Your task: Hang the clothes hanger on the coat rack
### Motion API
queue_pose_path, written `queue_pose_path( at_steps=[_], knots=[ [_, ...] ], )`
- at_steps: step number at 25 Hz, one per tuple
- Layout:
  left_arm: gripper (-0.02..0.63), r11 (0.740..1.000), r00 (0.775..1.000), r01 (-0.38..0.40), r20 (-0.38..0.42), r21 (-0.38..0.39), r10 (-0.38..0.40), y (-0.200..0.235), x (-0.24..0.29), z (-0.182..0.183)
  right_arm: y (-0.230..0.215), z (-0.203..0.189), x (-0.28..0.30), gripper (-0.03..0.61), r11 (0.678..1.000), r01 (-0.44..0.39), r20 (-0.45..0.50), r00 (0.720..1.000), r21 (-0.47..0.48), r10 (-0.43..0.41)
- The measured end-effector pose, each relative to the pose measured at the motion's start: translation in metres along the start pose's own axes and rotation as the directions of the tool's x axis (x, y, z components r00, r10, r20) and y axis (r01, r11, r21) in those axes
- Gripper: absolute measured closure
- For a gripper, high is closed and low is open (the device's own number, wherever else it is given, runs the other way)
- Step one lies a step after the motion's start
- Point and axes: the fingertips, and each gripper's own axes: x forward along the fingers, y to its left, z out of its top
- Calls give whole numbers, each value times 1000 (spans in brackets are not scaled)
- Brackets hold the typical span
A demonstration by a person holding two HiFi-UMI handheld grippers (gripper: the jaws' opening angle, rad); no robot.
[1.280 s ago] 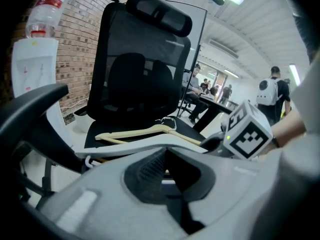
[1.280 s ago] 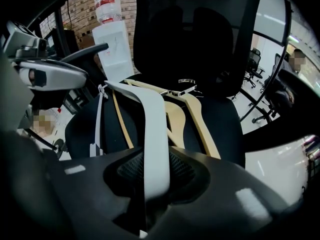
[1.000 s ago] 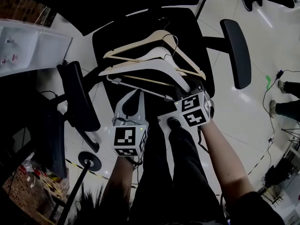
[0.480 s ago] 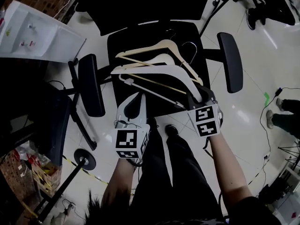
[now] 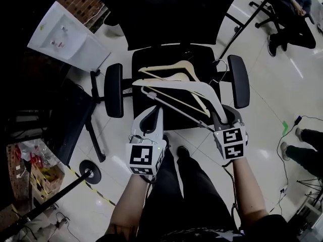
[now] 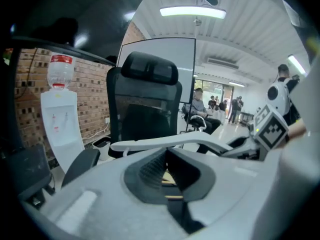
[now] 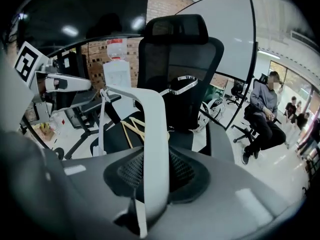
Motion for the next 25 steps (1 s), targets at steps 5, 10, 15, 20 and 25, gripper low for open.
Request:
queue_pose_path(
  at_steps=[5,10,15,20,25],
  knots=[
    [609,999,995,-35,92,3,35,-11,-29,46,-2,46,-40,476,994,-36,78,996,-104,44],
    [609,992,978,-123,171,16,119,-20,-80,85,7,89,-81,476,972,-101,146,980,-213,134],
    [609,970,941,-243,249,21,230,-10,-133,115,30,124,-92,476,937,-169,191,953,-305,234],
    [609,931,890,-366,295,5,348,-1,-180,127,63,148,-108,476,891,-251,208,915,-379,346],
    [609,888,841,-460,318,-8,438,2,-230,141,119,172,-120,476,803,-351,194,851,-482,488]
  ],
)
